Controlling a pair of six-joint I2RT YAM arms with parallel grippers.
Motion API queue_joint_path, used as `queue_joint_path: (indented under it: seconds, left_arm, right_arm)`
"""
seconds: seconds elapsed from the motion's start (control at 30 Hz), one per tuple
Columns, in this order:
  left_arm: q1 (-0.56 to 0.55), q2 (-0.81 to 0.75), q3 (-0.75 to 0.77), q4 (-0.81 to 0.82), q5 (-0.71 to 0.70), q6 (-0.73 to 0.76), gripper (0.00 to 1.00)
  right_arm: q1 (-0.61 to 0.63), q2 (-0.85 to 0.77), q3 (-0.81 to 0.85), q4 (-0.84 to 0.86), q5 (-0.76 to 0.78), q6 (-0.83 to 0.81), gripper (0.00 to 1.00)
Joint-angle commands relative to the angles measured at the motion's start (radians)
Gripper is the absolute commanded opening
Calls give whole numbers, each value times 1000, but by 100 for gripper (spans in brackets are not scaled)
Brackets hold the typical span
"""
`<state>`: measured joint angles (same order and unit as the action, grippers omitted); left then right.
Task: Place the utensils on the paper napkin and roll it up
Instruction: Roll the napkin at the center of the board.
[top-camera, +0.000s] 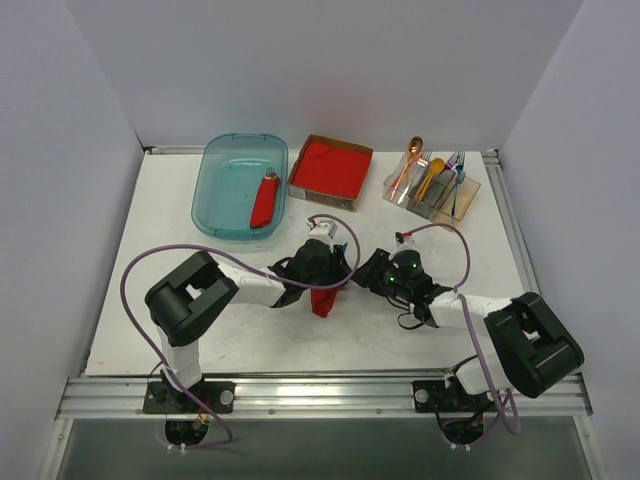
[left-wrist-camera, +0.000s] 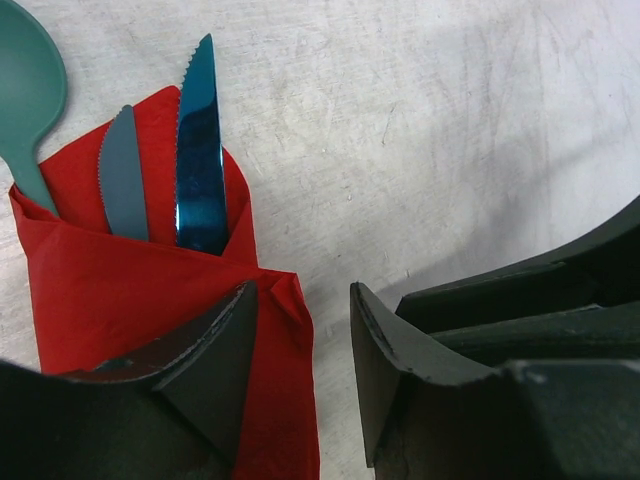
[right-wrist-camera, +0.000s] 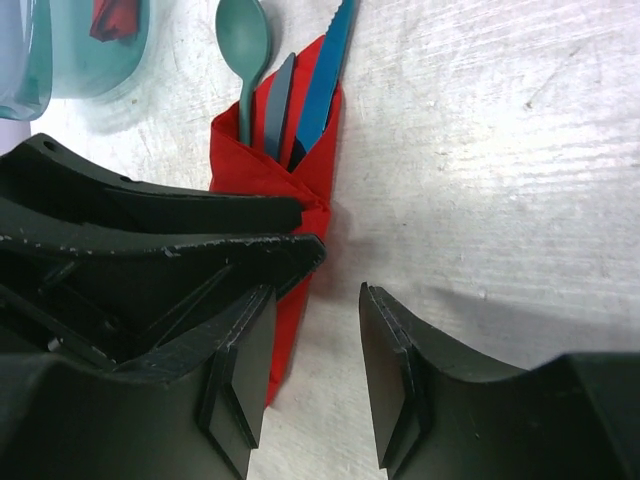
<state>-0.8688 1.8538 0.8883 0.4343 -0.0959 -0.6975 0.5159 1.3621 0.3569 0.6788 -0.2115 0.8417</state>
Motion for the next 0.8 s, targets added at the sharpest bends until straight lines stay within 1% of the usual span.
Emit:
queue_joint_path:
  seconds: [0.0,0.17,0.27,0.3,0.37,0.4,0.43,0.5,0.57,0.6,0.7,0.77]
  left_arm:
    - [-2,-38,-8,69,10,3,51]
    - [-2,-65,-41,115,-4,-5,50]
    - [-3,-77,-57,132,-14,-10,44]
    - [-2,-77,-57,133,-15,-11,41]
    - [-2,-77,-57,136,-10,-11,41]
    - [-2,-76,-54,135,-4,-10,44]
    - [-2,-74,-54,135,-2,-10,44]
    - [-3,-76,-55,138,-2,-10,45]
    - [-2,-74,-60,144,-2,-11,43]
    - [-4,-74,-63,147,-4,-13,40]
    - [-2,-74,-66,150,-7,-16,21]
    - [-3,-73,-69,152,-7,-16,15]
  right_arm:
    - [-7,41,40,70,-26,16,39]
    - [-25,80,36,93,-17,54,36]
    - [-48,80,30,110,-12,74,36]
    - [-54,78,27,113,-12,76,36]
    - [-68,72,28,107,-11,79,37]
    - [-80,74,31,107,-15,77,38]
    - [-83,75,33,105,-19,77,38]
    - [-93,98,40,114,-40,74,38]
    - [-96,121,53,134,-63,88,37]
    - [-96,144,56,157,-83,94,37]
    - [-97,182,70,191,-114,111,38]
    - [-99,193,82,199,-123,115,38]
